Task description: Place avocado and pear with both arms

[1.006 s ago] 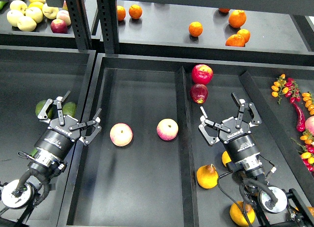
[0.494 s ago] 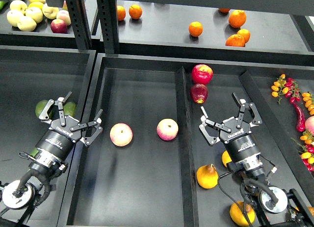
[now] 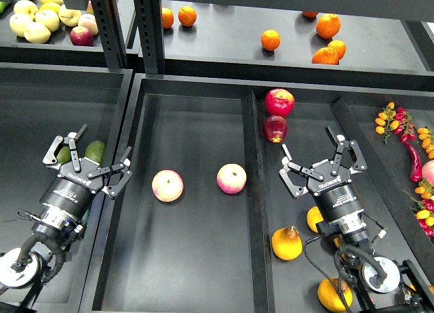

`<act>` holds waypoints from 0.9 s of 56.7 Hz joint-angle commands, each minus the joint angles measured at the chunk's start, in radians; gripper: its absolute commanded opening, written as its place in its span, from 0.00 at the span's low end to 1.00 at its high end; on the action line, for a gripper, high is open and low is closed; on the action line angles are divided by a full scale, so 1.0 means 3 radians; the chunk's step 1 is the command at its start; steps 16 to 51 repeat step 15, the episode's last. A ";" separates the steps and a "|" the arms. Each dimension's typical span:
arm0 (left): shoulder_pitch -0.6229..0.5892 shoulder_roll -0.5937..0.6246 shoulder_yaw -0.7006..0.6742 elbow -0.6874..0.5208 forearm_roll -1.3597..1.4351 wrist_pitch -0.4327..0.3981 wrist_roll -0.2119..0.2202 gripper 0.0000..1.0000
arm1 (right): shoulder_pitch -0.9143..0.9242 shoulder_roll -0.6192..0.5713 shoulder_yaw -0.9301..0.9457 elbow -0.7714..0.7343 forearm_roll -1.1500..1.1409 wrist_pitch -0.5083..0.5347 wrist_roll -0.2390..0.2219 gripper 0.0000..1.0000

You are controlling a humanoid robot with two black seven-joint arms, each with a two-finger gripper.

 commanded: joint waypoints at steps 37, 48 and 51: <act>0.0000 0.0000 -0.0119 -0.0001 -0.0003 0.0000 -0.0005 1.00 | 0.0000 0.0000 0.0015 0.0000 0.0005 0.0023 0.0002 1.00; 0.0000 0.0000 -0.0119 -0.0001 -0.0003 0.0000 -0.0005 1.00 | 0.0000 0.0000 0.0015 0.0000 0.0005 0.0023 0.0002 1.00; 0.0000 0.0000 -0.0119 -0.0001 -0.0003 0.0000 -0.0005 1.00 | 0.0000 0.0000 0.0015 0.0000 0.0005 0.0023 0.0002 1.00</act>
